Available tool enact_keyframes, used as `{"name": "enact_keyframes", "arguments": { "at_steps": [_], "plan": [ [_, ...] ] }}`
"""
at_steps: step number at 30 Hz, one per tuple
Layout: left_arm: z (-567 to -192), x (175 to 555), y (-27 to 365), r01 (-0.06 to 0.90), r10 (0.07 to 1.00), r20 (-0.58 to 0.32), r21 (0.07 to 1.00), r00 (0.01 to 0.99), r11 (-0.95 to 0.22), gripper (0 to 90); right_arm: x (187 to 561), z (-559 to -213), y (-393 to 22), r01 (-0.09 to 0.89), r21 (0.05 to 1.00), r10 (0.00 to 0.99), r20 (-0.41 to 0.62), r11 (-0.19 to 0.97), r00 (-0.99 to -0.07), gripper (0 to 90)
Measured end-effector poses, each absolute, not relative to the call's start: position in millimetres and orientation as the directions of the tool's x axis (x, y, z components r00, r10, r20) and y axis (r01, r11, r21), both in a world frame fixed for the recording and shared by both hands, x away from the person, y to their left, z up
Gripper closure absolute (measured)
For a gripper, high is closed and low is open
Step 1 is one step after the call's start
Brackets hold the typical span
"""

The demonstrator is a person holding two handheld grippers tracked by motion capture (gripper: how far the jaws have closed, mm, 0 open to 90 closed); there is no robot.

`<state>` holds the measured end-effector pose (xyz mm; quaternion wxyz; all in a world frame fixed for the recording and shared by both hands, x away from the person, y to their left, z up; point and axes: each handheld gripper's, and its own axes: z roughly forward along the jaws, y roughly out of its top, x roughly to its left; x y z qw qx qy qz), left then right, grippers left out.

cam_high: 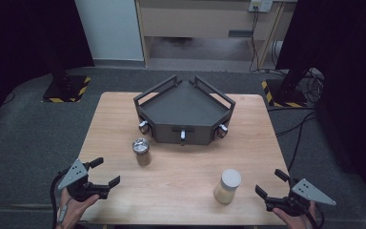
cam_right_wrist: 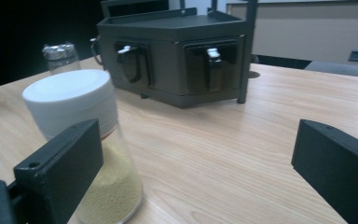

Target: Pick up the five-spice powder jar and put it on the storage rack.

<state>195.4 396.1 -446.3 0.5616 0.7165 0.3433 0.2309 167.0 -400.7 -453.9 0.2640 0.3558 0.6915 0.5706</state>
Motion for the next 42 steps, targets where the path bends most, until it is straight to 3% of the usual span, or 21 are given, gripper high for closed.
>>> {"name": "enact_keyframes", "arguments": {
  "at_steps": [10,16,42],
  "plan": [
    [-446,195,404,0.237,0.749,-0.087,0.967,0.657,-0.096,1.1,161,-455,-403,0.179,0.979,0.789,0.034,0.097,-0.613,2.8],
    [-432,195,401,0.215,0.750,-0.049,0.969,0.660,-0.126,1.1,162,-456,-406,0.161,0.982,0.788,0.021,0.099,-0.615,3.0],
    [-347,235,418,0.234,0.702,0.032,0.931,0.711,-0.280,0.6,166,-456,-405,0.157,0.982,0.784,0.013,0.108,-0.621,3.3]
  ]
}}
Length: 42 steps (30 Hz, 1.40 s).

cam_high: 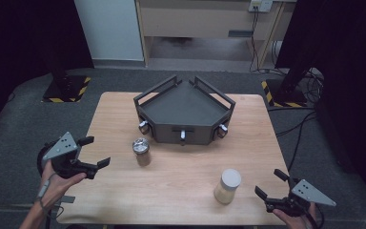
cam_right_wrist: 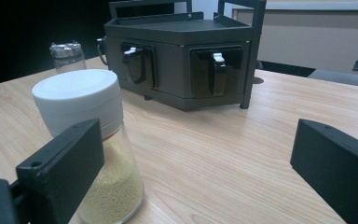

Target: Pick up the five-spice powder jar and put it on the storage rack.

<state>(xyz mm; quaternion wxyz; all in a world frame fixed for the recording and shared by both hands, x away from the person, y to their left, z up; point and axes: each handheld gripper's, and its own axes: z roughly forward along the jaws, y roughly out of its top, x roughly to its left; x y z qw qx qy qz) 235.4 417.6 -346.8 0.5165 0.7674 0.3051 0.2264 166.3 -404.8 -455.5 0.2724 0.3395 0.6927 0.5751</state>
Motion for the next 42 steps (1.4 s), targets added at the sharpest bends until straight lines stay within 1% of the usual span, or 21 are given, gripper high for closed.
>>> {"name": "enact_keyframes", "arguments": {
  "at_steps": [11,15,20,31,42],
  "plan": [
    [-334,252,415,0.240,0.679,0.055,0.912,0.732,-0.332,0.6,168,-456,-405,0.155,0.981,0.780,0.009,0.114,-0.626,3.6],
    [-335,263,413,0.259,0.676,0.035,0.908,0.736,-0.330,0.6,169,-456,-405,0.156,0.981,0.779,0.005,0.119,-0.627,3.6],
    [-333,277,405,0.280,0.666,0.032,0.892,0.745,-0.356,0.7,169,-456,-405,0.155,0.981,0.779,0.006,0.118,-0.627,3.7],
    [-337,303,383,0.308,0.643,0.018,0.867,0.766,-0.391,1.3,170,-456,-405,0.153,0.981,0.780,0.005,0.117,-0.626,4.0],
    [-352,329,361,0.341,0.627,-0.002,0.841,0.779,-0.420,2.2,170,-457,-405,0.153,0.981,0.778,0.007,0.115,-0.628,4.7]
  ]
}}
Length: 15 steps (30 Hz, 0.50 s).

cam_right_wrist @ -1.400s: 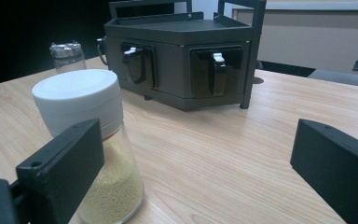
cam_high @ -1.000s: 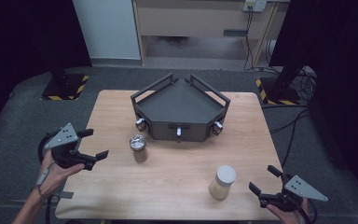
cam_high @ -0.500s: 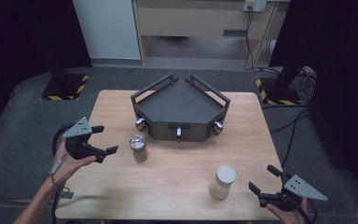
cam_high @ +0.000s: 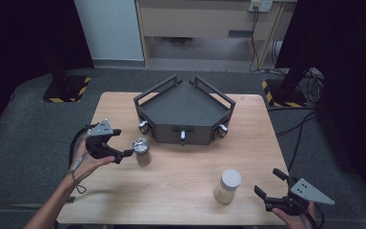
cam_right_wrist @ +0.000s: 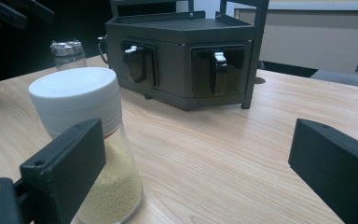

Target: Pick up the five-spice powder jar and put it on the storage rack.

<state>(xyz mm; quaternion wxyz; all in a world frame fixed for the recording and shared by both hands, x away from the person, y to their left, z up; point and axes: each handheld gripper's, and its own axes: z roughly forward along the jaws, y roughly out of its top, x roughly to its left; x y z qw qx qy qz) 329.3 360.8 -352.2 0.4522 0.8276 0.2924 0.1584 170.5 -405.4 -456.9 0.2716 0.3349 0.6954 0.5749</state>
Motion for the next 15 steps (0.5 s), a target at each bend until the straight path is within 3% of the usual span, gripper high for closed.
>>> {"name": "enact_keyframes", "arguments": {
  "at_steps": [15],
  "plan": [
    [-379,353,338,0.358,0.617,-0.028,0.835,0.787,-0.418,5.1,171,-457,-406,0.152,0.982,0.780,0.009,0.110,-0.626,4.9]
  ]
}}
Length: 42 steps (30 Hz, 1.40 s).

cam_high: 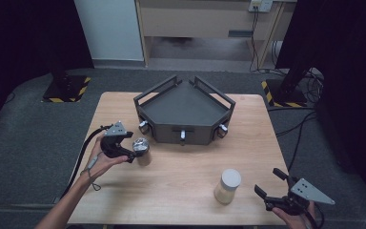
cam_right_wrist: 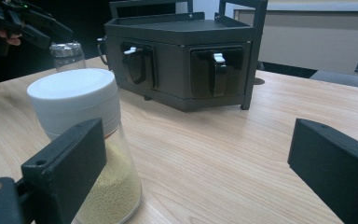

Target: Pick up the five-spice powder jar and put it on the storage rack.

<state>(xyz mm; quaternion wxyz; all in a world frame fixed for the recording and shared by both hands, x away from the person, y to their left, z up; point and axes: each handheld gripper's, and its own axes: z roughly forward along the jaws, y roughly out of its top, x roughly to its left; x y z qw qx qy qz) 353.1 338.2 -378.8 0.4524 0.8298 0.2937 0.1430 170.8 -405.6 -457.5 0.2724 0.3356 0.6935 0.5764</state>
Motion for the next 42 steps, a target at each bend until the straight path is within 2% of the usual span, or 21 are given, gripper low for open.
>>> {"name": "enact_keyframes", "arguments": {
  "at_steps": [17,21,25,42],
  "plan": [
    [-396,358,325,0.350,0.614,-0.007,0.827,0.789,-0.440,11.9,169,-458,-405,0.146,0.983,0.786,0.004,0.109,-0.619,5.0],
    [-399,357,325,0.337,0.613,0.004,0.832,0.790,-0.440,19.1,169,-458,-405,0.145,0.983,0.786,0.003,0.110,-0.618,5.0],
    [-405,359,333,0.348,0.614,-0.046,0.856,0.788,-0.383,33.4,169,-458,-404,0.144,0.983,0.787,0.003,0.110,-0.616,5.1],
    [-394,356,332,0.326,0.613,-0.017,0.859,0.790,-0.395,34.2,169,-458,-405,0.143,0.984,0.786,0.004,0.108,-0.619,5.2]
  ]
}}
